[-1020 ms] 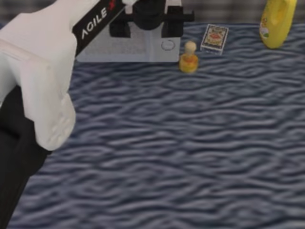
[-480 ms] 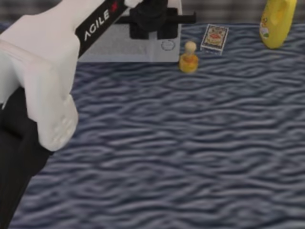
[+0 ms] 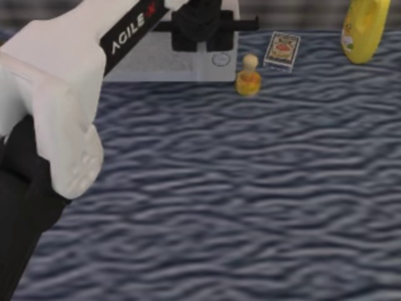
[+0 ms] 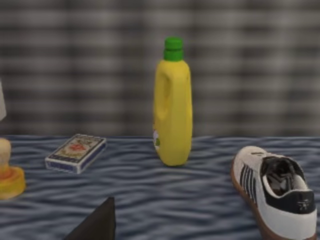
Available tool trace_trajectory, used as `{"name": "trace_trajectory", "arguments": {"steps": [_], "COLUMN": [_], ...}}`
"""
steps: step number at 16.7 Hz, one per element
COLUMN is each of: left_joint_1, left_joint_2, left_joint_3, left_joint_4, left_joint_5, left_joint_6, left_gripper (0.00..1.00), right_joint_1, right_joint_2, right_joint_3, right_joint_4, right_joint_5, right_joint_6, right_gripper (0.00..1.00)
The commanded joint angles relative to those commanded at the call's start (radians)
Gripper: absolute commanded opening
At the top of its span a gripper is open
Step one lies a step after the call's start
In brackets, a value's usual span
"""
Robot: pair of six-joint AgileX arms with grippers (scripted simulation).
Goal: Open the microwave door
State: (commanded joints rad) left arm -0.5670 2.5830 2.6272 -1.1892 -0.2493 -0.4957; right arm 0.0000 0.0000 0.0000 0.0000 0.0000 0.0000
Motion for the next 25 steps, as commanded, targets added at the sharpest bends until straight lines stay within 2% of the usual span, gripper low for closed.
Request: {"name": "trace_trajectory", "arguments": {"steps": [3, 11, 25], "left_joint_1": [-0.003, -0.006, -0.006], "left_joint_2": [-0.029, -0.19, -0.194], "left_joint_3": [-0.041, -0.331, -0.338], "left_joint_4": [0.025, 0.171, 0.175], "left_joint_5": [-0.006, -0.028, -0.028], "left_joint_6": [0.002, -0.018, -0.018], "left_gripper": [0.0, 0.0, 0.0], "right_joint_1": [0.0, 0.0, 0.0], "right_joint_2": [0.0, 0.0, 0.0], "right_joint_3": [0.0, 0.0, 0.0], "right_joint_4": [0.0, 0.0, 0.0], "right_joint_5": [0.0, 0.0, 0.0], "right_joint_6": [0.0, 0.0, 0.0], "right_gripper": [1.0, 1.0, 1.0]}}
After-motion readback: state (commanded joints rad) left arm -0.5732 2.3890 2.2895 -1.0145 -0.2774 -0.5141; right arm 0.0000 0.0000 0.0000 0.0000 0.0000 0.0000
